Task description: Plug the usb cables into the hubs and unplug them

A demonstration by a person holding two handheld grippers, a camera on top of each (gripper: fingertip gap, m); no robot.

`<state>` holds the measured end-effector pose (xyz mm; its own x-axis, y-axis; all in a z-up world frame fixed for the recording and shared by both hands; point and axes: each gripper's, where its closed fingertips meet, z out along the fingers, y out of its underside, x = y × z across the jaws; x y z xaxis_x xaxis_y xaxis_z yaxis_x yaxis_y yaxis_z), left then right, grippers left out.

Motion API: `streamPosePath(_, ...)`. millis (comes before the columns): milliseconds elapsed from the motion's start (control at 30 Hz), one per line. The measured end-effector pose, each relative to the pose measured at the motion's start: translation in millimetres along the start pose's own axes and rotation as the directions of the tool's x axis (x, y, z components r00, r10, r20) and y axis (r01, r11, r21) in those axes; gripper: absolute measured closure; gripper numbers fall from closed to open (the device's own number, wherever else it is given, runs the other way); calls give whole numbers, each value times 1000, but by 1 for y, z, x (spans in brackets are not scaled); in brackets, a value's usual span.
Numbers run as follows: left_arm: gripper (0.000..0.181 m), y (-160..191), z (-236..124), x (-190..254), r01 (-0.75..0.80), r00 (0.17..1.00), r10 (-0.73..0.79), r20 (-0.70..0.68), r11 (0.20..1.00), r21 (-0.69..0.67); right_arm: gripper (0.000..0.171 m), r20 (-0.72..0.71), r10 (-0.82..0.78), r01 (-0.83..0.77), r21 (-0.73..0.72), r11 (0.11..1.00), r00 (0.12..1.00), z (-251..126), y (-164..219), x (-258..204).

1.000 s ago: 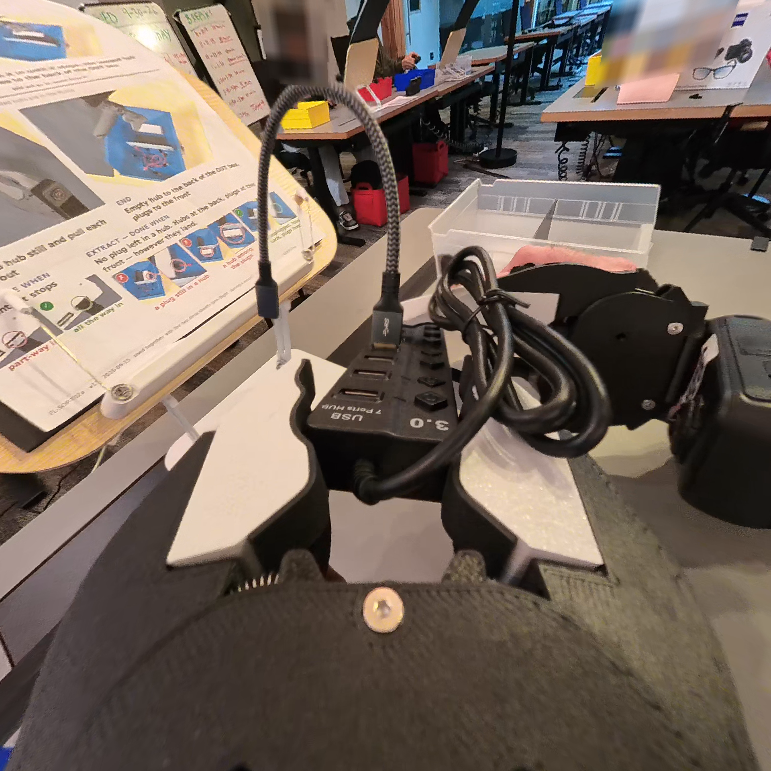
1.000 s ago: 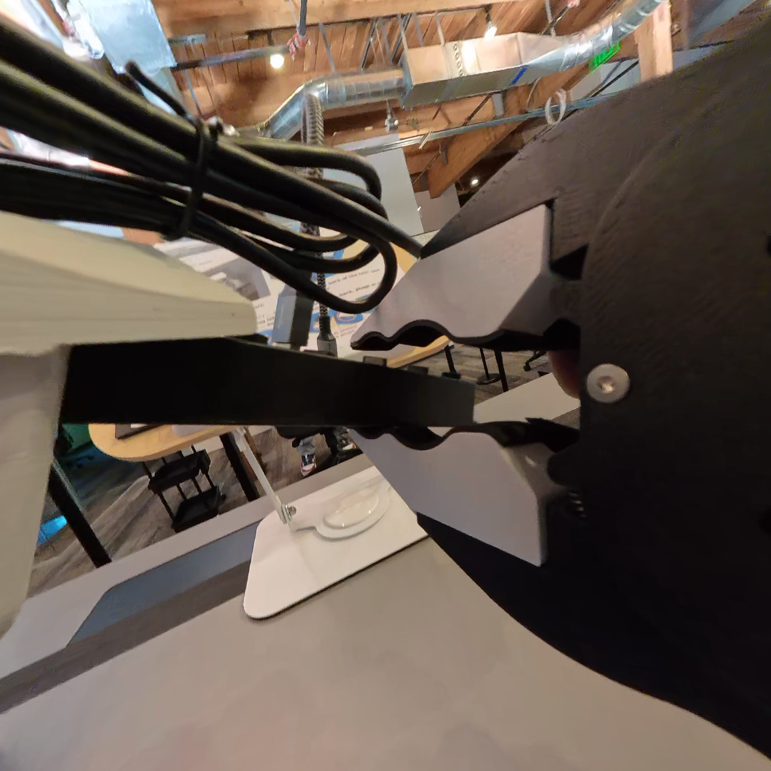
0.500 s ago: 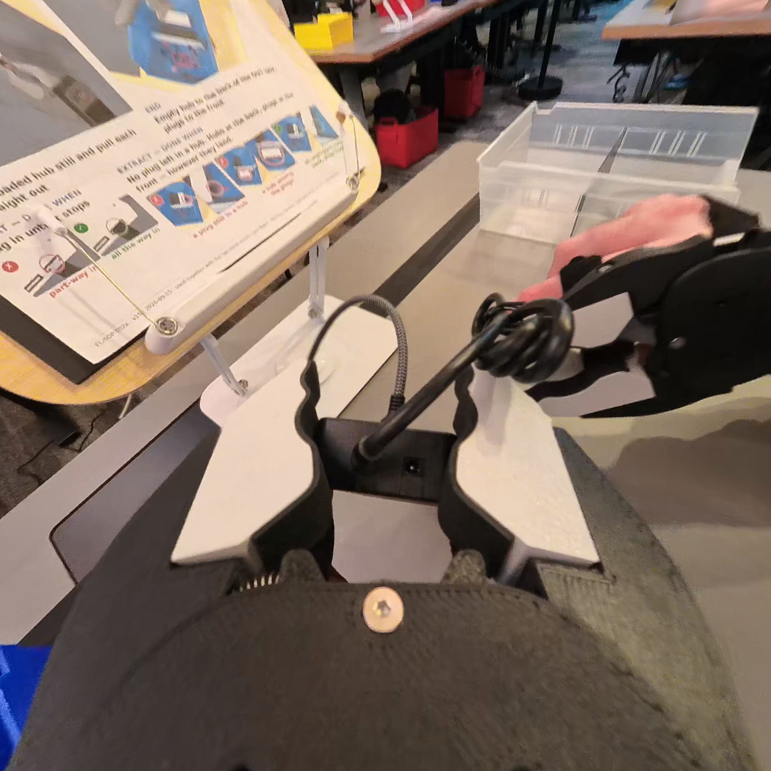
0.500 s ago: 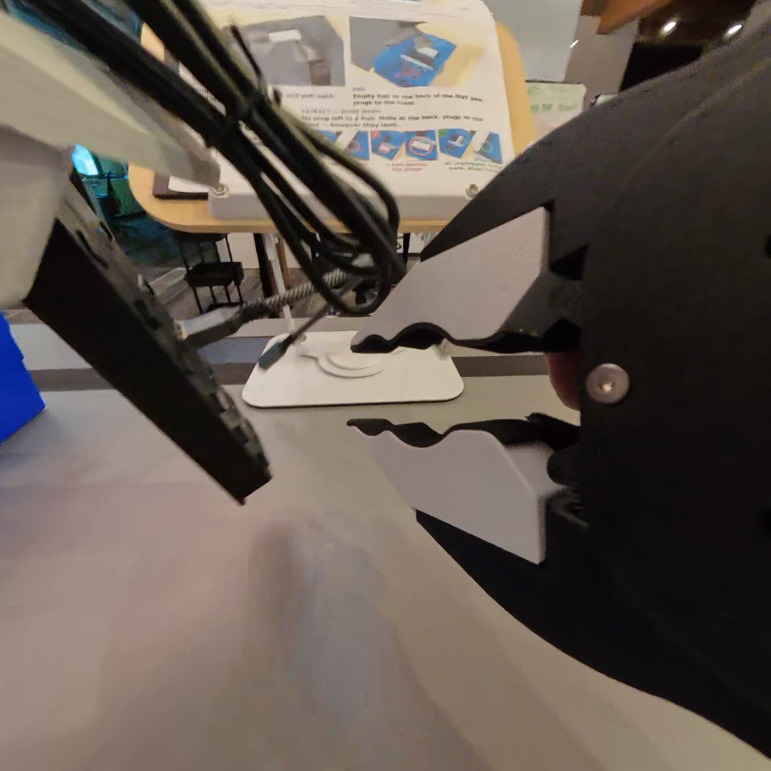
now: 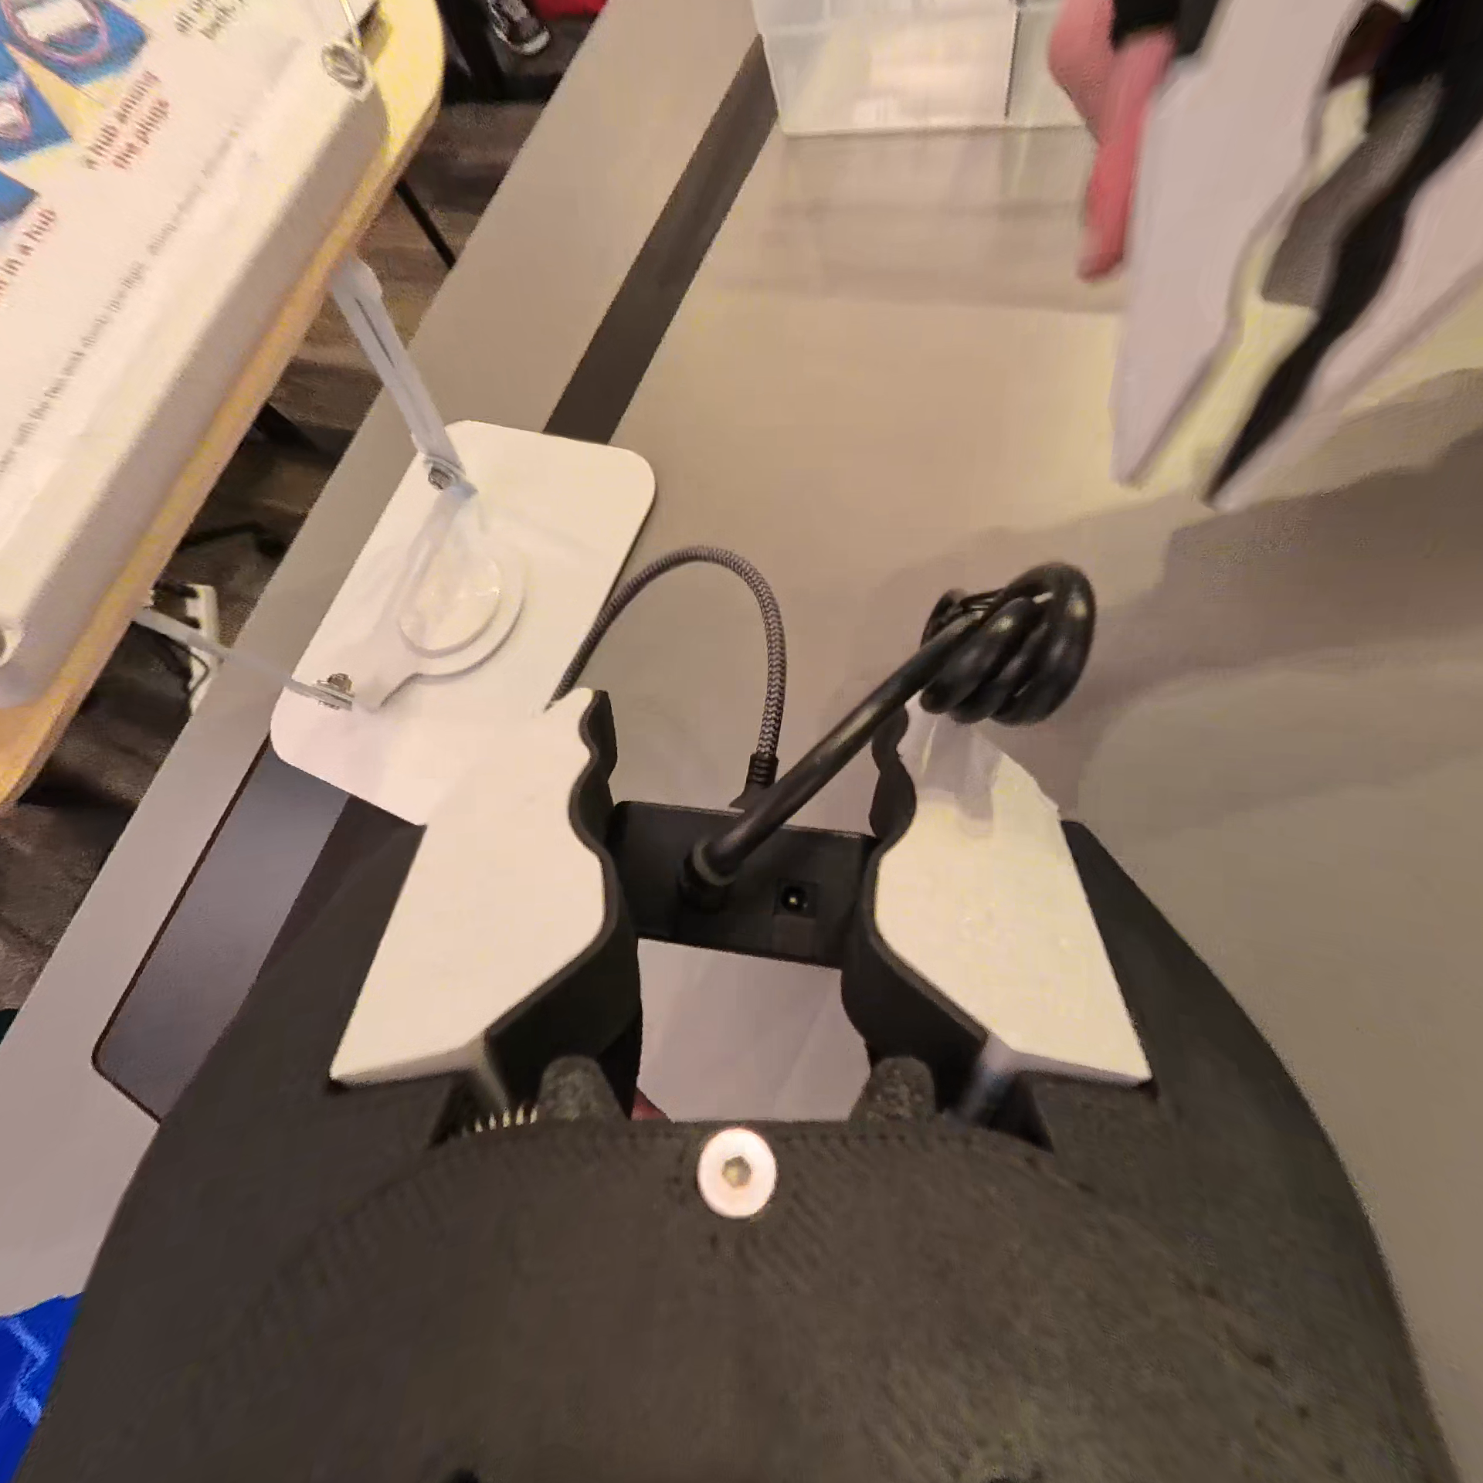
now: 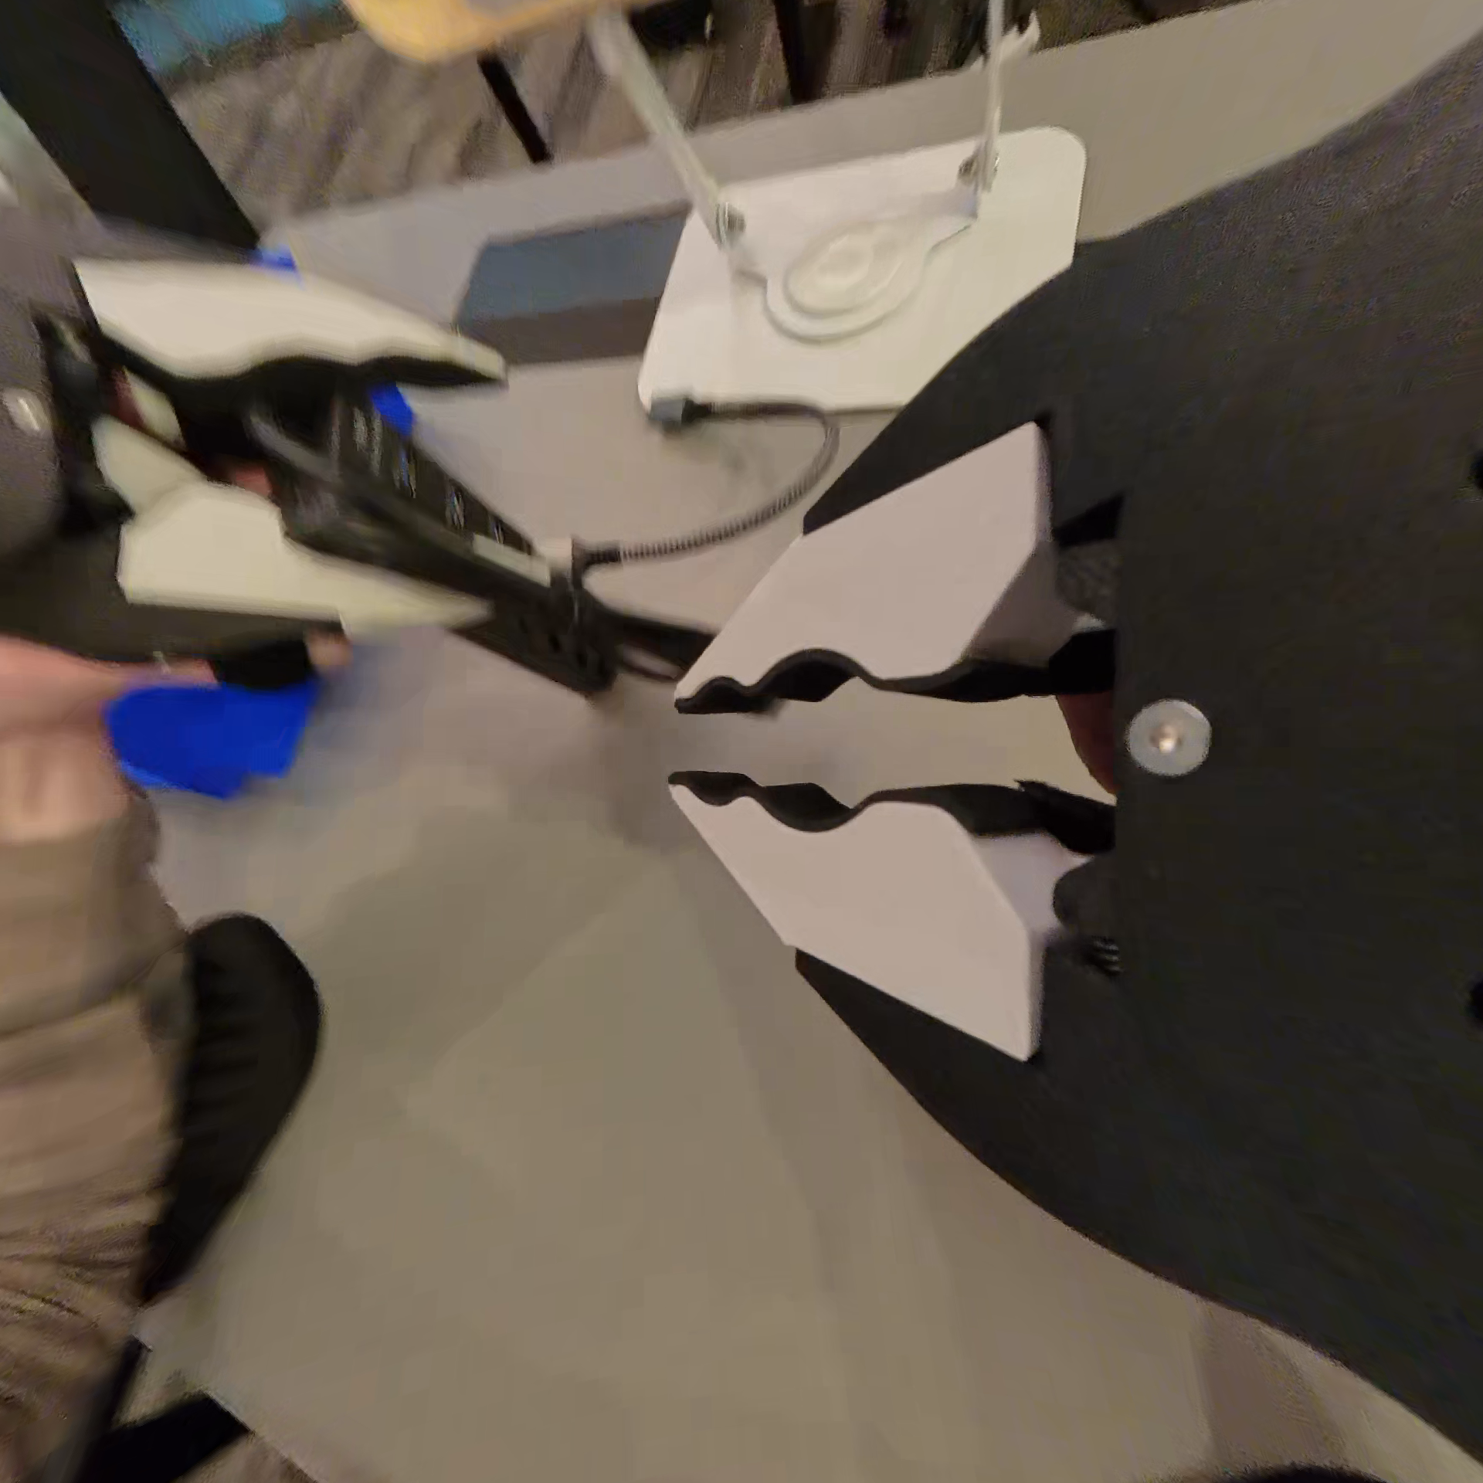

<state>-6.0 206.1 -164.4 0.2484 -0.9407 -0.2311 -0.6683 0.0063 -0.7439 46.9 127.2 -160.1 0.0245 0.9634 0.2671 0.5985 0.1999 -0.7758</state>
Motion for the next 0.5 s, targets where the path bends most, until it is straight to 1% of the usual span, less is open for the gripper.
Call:
streamPosePath(67, 118, 2, -2, 2, -2, 1000, 2, -16, 1000, -7, 160, -83, 60, -56, 48, 997, 995, -2, 1, 21)
streamPosePath(100, 118, 4, -3, 1, -1, 1000, 1, -18, 1000, -11, 156, -120, 83, -76, 61, 995, 989, 2, 3, 30)
streamPosePath(133, 118, 5, -4, 0, -1, 1000, 1, -20, 1000, -15, 154, -173, 103, -94, 61, 994, 979, 8, 8, 41)
streamPosePath(167, 119, 7, -6, -2, -2, 1000, 2, -23, 1000, -20, 151, -191, 115, -108, 45, 993, 975, 17, 13, 46)
streamPosePath(233, 119, 10, -9, -3, -2, 999, 1, -34, 1000, -25, 129, -227, 122, -120, 22, 993, 966, 42, 21, 52)
streamPosePath(300, 119, 11, -10, -2, -28, 999, 27, -32, 999, -28, 129, -239, 133, -128, 36, 991, 962, 64, 21, 54)
streamPosePath(367, 119, 7, -11, 1, -63, 998, 63, -25, 998, -21, 129, -267, 103, -101, 22, 995, 958, 78, 22, 56)
streamPosePath(400, 119, 3, -12, 5, -84, 996, 84, -29, 996, -14, 129, -278, 85, -85, 10, 996, 957, 80, 23, 57)
streamPosePath(433, 119, -1, -14, 8, -100, 994, 100, -30, 995, -1, 129, -264, 100, -96, 26, 995, 959, 81, 21, 56)
streamPosePath(500, 119, -8, -19, 12, -121, 992, 122, -27, 992, 23, 129, -221, 159, -141, 95, 985, 962, 76, 18, 55)
